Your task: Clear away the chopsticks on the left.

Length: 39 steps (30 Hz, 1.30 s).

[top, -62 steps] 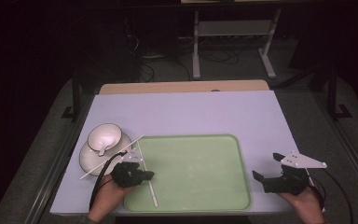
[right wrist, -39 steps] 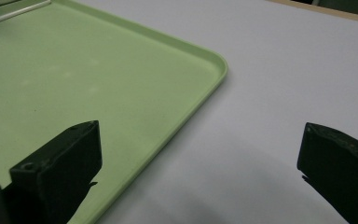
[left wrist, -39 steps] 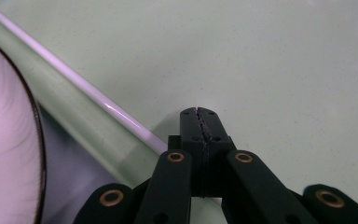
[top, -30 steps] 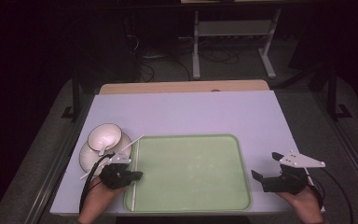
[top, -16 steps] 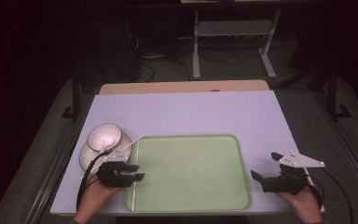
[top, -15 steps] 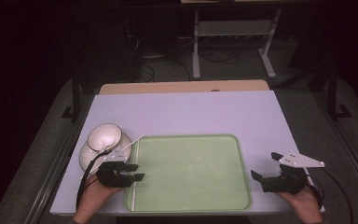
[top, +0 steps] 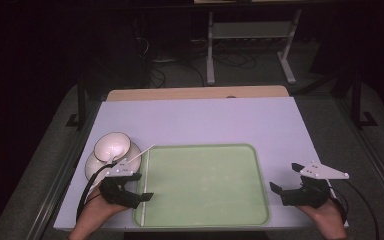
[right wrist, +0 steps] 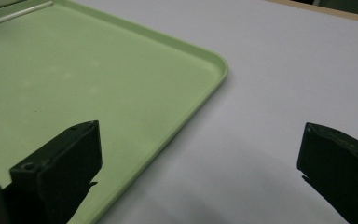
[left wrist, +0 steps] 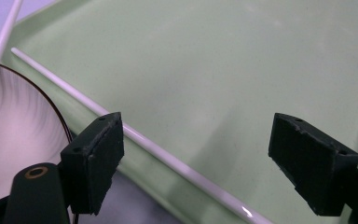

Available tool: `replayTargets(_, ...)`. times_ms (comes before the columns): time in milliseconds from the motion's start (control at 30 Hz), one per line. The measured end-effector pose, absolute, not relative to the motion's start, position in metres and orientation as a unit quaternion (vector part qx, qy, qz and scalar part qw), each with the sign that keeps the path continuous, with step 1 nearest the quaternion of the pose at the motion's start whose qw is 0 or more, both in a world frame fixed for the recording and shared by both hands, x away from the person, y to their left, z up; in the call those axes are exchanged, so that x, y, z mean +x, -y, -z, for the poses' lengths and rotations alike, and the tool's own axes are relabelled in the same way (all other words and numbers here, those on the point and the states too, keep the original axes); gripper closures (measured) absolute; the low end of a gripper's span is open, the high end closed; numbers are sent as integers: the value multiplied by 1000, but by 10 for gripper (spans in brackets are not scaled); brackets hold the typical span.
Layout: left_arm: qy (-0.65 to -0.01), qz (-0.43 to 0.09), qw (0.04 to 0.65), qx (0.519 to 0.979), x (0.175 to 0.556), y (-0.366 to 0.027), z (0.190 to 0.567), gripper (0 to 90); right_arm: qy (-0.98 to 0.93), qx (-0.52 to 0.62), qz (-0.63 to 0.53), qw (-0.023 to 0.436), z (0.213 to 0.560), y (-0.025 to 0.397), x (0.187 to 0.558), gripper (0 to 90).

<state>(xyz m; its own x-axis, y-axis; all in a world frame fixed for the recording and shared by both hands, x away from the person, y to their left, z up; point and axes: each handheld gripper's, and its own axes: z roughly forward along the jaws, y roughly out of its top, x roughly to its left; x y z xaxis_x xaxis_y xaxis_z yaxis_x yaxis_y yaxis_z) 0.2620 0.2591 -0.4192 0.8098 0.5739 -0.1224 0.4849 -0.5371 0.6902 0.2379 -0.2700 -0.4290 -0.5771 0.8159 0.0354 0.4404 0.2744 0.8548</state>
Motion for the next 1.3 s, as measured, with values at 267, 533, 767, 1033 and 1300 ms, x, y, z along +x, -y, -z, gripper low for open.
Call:
replayTargets(267, -307, -66, 374, 872, 258, -275, 414, 164, -769, 407, -445, 213, 429, 270, 238, 0)
replayTargets(533, -333, -80, 376, 861, 255, -306, 407, 165, -768, 409, -445, 213, 429, 270, 238, 0)
replayTargets(767, -353, -85, 374, 854, 250, -328, 403, 168, -768, 408, -445, 212, 429, 269, 238, 0)
replayTargets(1033, -374, -102, 381, 839, 250, -351, 397, 192, -768, 409, -444, 213, 429, 269, 238, 0)
replayTargets(1300, -402, -125, 370, 828, 262, -362, 401, 254, -768, 409, -444, 213, 429, 269, 238, 0)
